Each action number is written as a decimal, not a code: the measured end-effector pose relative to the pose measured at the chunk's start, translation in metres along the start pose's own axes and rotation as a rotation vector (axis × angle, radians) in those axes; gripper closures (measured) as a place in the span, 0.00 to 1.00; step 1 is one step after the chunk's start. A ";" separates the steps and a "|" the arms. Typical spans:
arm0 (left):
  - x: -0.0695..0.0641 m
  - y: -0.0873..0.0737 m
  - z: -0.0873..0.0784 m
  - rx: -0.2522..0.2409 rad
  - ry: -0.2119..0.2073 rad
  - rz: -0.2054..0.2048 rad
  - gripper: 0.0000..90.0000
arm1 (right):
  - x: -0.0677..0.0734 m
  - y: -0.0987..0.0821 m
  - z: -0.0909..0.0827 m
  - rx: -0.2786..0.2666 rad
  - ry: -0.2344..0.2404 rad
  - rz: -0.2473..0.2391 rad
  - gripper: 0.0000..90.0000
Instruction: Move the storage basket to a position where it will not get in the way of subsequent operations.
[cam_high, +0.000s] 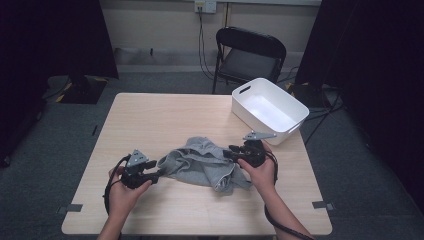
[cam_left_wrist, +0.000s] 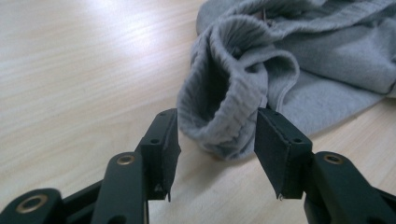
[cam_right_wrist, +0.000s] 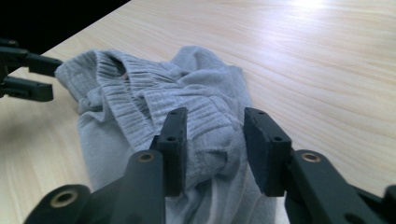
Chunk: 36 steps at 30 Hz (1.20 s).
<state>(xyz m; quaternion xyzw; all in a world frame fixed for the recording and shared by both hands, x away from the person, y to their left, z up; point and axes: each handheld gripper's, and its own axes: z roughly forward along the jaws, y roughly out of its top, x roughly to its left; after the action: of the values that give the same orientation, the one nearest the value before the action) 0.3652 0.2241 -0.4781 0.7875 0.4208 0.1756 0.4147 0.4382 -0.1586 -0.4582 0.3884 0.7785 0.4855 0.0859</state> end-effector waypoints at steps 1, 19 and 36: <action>0.000 0.000 0.000 0.000 0.000 0.000 0.55 | 0.000 0.000 0.000 0.000 0.000 0.000 0.70; -0.001 0.002 0.016 0.036 -0.034 -0.010 0.89 | -0.004 -0.005 -0.021 -0.054 0.022 -0.038 0.70; -0.013 0.014 0.013 -0.001 -0.072 0.015 0.89 | 0.024 -0.021 -0.005 0.124 -0.098 -0.297 0.45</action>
<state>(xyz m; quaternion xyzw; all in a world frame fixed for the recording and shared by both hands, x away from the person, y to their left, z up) 0.3730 0.2033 -0.4737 0.7964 0.3994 0.1503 0.4286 0.4083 -0.1507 -0.4670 0.2970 0.8507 0.3988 0.1703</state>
